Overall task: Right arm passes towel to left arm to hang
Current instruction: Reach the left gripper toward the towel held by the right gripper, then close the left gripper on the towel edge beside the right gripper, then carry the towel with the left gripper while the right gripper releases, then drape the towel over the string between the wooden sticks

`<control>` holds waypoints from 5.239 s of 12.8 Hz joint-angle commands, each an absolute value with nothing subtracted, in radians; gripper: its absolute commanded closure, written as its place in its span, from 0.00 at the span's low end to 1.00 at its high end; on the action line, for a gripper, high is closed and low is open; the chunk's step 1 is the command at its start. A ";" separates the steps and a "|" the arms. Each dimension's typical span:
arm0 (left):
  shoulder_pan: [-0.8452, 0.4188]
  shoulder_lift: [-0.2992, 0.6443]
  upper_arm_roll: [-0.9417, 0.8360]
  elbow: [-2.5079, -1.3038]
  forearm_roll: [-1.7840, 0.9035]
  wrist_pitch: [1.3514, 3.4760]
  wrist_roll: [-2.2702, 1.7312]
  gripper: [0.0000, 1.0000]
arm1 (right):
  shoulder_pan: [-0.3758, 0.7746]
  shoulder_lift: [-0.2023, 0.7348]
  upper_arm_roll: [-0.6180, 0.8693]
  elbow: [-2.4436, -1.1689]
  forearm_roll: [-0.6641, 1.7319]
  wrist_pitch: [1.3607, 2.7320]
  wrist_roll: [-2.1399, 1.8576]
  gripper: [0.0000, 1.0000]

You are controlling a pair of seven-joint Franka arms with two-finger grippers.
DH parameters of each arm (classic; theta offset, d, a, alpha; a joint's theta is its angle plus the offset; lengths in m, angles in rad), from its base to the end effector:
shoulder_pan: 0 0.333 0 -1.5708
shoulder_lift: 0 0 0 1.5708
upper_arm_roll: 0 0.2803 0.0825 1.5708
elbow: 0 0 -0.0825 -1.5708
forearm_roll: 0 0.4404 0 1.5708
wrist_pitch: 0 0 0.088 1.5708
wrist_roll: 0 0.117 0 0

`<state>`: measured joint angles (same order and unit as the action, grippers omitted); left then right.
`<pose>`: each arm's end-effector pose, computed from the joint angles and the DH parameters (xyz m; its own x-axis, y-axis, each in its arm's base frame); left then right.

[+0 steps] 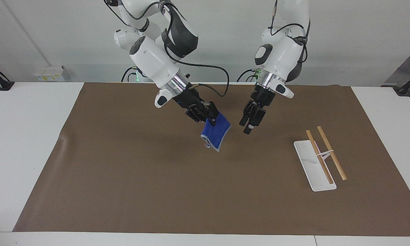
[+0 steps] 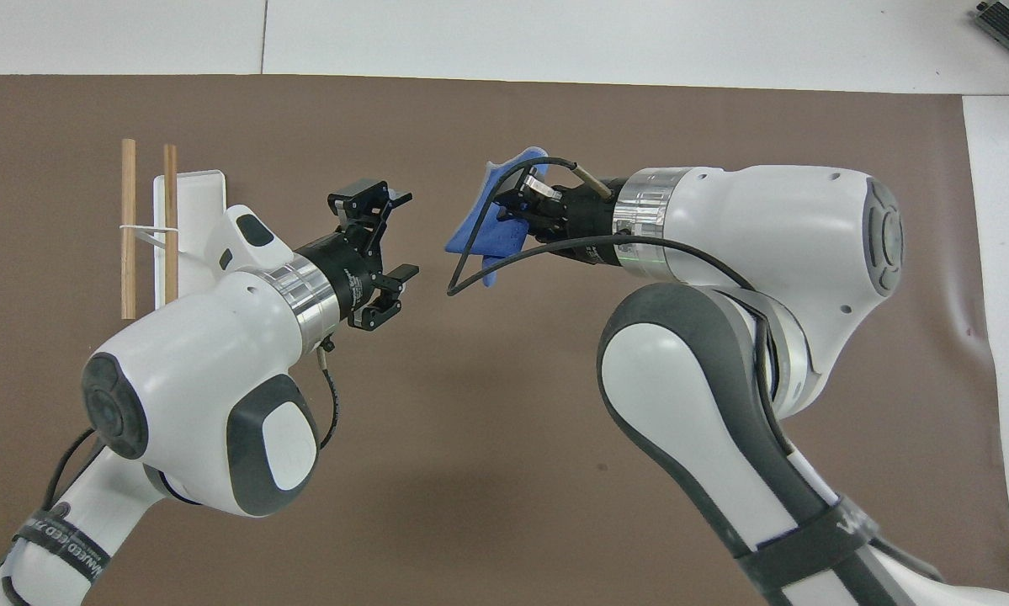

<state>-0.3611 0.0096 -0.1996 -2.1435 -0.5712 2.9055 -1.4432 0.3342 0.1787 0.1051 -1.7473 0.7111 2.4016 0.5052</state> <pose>0.5567 -0.3122 0.4063 0.2987 0.8758 -0.3791 0.7948 -0.0085 0.6068 0.6361 0.3051 0.4586 0.8896 -0.4532 -0.0564 -0.3650 -0.6312 -0.6843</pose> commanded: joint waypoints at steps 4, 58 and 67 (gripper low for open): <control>-0.434 0.057 -0.184 -2.114 -0.597 3.011 -1.511 0.13 | 0.333 0.183 0.104 -1.741 0.733 2.402 0.503 1.00; 0.155 0.080 -0.176 -2.100 -0.586 2.798 -0.676 1.00 | 0.061 -0.040 0.094 -1.756 -0.040 1.734 0.336 0.00; 0.330 0.101 -0.176 -2.045 -0.589 2.783 -0.586 1.00 | 0.026 -0.071 0.095 -1.835 -0.021 1.779 0.207 0.00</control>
<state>0.3010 0.0918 -0.1657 -2.0573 -0.5727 2.8064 -0.6050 0.0438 -0.0396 0.0836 -1.7907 -0.0245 1.7488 0.2392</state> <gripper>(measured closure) 0.982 0.000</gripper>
